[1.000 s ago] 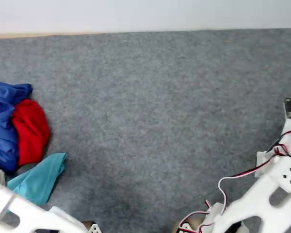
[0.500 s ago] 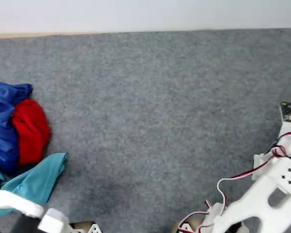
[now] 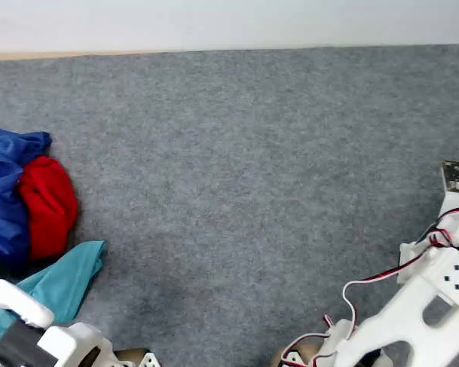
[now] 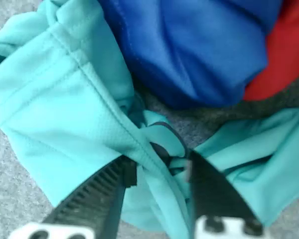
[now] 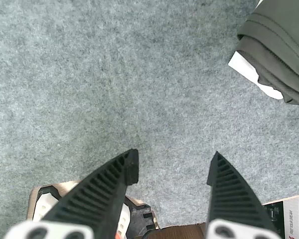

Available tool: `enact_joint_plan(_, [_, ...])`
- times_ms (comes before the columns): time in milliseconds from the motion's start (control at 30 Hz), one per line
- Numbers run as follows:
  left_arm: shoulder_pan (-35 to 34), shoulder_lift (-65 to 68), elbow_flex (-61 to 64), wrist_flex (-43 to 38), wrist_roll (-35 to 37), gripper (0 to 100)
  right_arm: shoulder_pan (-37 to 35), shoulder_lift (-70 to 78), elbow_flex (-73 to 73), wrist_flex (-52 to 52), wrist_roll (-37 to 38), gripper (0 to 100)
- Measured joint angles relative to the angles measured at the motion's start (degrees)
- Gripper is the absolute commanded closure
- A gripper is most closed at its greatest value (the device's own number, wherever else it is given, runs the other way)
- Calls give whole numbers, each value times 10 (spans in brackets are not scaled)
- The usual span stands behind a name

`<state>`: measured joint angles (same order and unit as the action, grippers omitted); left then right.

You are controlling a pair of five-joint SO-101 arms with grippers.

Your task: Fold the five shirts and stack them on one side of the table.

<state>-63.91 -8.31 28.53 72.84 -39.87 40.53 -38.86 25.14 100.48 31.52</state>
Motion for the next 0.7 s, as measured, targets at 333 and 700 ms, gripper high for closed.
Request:
enact_joint_plan(333, [0,-7,-27,39,3,998,0,0,0,0,0,773])
enact_joint_plan(700, [91,-209,-233,208,65,998,0,0,0,0,0,773])
